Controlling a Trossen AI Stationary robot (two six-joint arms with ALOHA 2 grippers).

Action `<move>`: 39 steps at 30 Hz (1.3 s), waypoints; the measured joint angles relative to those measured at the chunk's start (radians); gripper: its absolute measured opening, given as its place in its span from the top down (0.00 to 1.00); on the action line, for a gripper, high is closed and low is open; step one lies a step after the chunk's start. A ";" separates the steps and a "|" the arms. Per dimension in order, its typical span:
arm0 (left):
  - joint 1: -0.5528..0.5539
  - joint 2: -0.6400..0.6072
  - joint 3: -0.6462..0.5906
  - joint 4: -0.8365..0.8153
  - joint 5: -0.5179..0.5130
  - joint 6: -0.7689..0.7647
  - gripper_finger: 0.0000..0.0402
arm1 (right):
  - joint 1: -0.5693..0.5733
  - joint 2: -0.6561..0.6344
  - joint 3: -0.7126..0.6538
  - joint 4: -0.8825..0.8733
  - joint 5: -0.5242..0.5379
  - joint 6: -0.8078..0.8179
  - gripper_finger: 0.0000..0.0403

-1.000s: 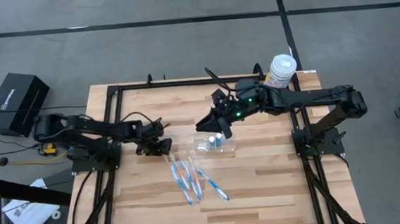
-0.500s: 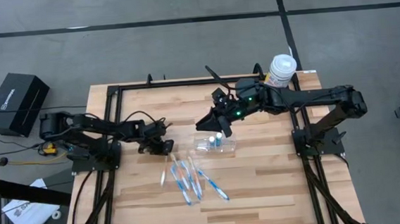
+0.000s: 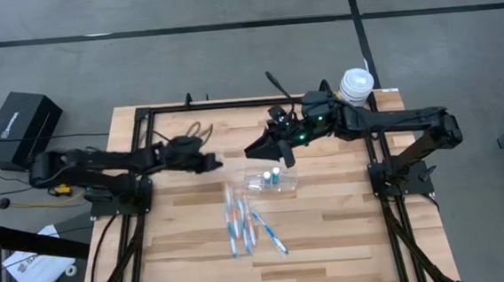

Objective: Pick & Place toothbrushing station
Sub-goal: Put the left orange toothbrush into the transparent organizer

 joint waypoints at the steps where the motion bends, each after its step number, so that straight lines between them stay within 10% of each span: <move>1: 0.008 -0.032 0.000 0.010 -0.010 0.019 1.00 | -0.001 0.000 0.010 -0.001 0.000 -0.015 0.71; 17: 0.015 -0.252 0.028 0.553 -0.019 0.614 1.00 | -0.079 0.000 0.100 -0.006 0.031 -0.147 0.71; 39: -0.043 0.111 0.053 0.588 0.075 0.866 1.00 | -0.137 0.000 0.203 -0.085 0.057 -0.137 0.71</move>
